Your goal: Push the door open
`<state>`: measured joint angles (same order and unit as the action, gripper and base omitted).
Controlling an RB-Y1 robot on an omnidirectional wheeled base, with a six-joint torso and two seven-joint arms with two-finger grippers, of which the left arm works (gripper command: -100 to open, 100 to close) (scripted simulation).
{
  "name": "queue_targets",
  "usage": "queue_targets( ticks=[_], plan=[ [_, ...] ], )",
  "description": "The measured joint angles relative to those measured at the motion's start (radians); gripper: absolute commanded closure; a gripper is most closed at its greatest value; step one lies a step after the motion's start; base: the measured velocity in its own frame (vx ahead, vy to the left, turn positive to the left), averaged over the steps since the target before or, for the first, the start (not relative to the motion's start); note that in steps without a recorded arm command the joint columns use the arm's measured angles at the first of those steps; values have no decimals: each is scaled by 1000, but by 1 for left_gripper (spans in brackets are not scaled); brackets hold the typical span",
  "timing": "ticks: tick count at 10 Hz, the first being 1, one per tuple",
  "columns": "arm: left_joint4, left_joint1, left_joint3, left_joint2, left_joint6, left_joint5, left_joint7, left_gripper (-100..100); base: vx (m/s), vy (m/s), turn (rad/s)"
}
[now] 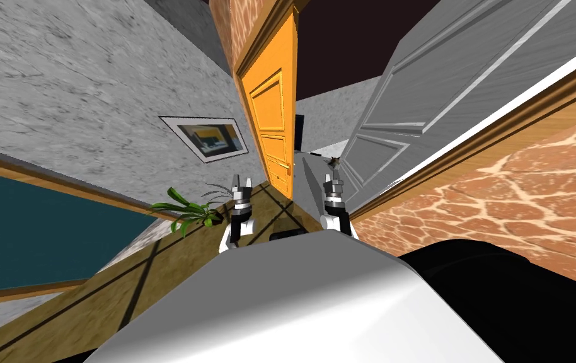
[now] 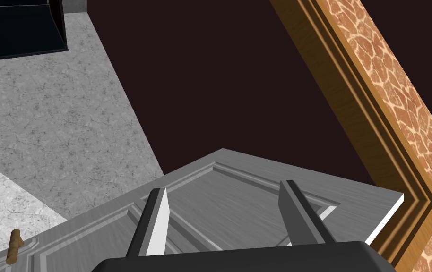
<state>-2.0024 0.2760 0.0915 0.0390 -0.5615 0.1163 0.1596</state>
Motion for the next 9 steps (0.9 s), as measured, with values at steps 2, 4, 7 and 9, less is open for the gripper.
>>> queue_targets(
  ticks=[2, 4, 7, 9],
  plan=[
    [40, -32, 3, 9, 17, 3, 6, -100, 96, 62, -93],
    [99, -57, 9, 15, 13, 6, 10, -100, 86, 66, -104],
    [187, -108, 18, 21, 22, 13, 15, -100, 93, 74, -115],
    [244, -136, 23, 27, 24, 16, 21, -100, 78, 76, -120]
  ],
)
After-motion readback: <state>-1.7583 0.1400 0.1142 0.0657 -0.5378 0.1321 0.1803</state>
